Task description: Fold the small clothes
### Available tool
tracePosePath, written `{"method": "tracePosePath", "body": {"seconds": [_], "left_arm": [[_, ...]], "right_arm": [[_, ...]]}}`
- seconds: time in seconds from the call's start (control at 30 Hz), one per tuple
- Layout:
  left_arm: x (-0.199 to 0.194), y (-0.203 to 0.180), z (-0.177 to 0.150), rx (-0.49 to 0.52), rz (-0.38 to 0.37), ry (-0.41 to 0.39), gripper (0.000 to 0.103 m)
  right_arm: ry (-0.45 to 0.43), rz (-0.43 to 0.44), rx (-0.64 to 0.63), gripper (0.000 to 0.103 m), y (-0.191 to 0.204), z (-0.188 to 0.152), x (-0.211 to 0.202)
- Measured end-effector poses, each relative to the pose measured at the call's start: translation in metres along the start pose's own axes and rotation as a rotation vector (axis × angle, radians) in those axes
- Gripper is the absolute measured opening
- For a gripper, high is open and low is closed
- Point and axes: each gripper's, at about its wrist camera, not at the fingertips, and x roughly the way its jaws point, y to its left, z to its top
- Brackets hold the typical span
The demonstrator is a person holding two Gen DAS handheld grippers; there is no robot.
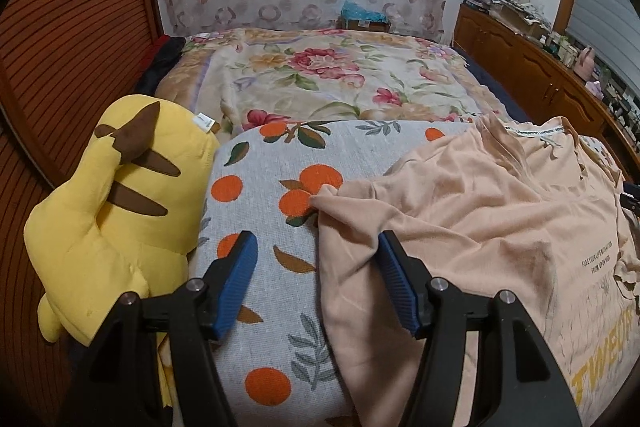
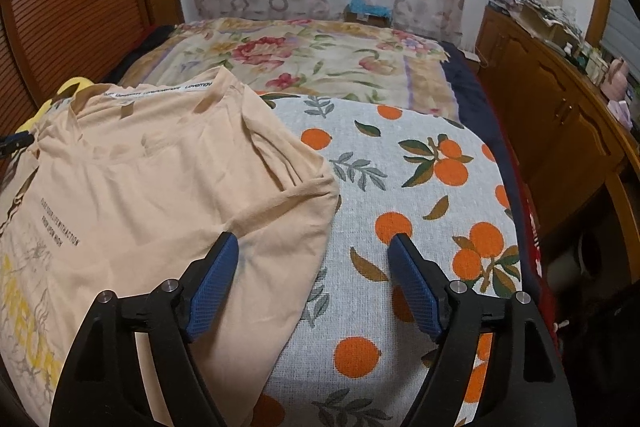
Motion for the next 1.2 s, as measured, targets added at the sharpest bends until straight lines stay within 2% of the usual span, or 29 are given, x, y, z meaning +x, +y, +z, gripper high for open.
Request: {"method": "tracePosePath", "body": {"seconds": [0.1, 0.17, 0.3, 0.37, 0.4, 0.47, 0.5, 0.53, 0.6, 0.73, 0.9, 1.03, 1.2], "left_arm": [[0.0, 0.0, 0.0, -0.001, -0.012, 0.001, 0.061], [0.0, -0.002, 0.001, 0.009, -0.033, 0.001, 0.046], [0.001, -0.007, 0.005, 0.019, -0.071, 0.014, 0.034], [0.003, -0.007, 0.008, 0.014, -0.089, 0.022, 0.025], [0.004, -0.007, 0.009, 0.013, -0.094, 0.026, 0.024], [0.004, -0.007, 0.011, 0.012, -0.105, 0.031, 0.007], [0.005, -0.008, 0.013, 0.008, -0.123, 0.039, 0.005], [0.004, -0.01, 0.012, 0.009, -0.125, 0.039, 0.003], [-0.003, -0.014, 0.013, 0.017, -0.127, 0.02, 0.002], [-0.037, -0.025, 0.013, 0.028, -0.147, -0.061, 0.002], [-0.095, -0.032, 0.005, 0.035, -0.162, -0.172, 0.002], [-0.148, -0.038, -0.016, 0.054, -0.164, -0.26, 0.002], [-0.197, -0.036, -0.051, 0.062, -0.166, -0.336, 0.002]], "right_arm": [[0.012, 0.006, -0.006, 0.08, 0.002, 0.005, 0.004], [0.02, 0.006, -0.011, 0.079, 0.002, 0.009, 0.007], [0.024, 0.011, -0.013, 0.072, 0.0, 0.016, 0.01], [0.021, 0.028, -0.01, 0.065, -0.002, 0.019, 0.011], [0.019, 0.034, -0.009, 0.06, -0.002, 0.021, 0.011], [0.014, 0.057, -0.014, 0.044, -0.001, 0.023, 0.012], [0.014, 0.067, -0.022, 0.023, 0.001, 0.025, 0.012], [0.013, 0.073, -0.031, 0.011, 0.003, 0.026, 0.012], [0.007, 0.081, -0.053, 0.005, 0.009, 0.027, 0.01], [-0.07, 0.091, -0.049, 0.004, 0.015, 0.03, -0.012], [-0.2, 0.095, -0.04, 0.003, 0.024, 0.028, -0.066], [-0.278, 0.112, -0.048, 0.003, 0.031, 0.017, -0.111], [-0.35, 0.137, -0.053, 0.003, 0.04, -0.015, -0.164]]}}
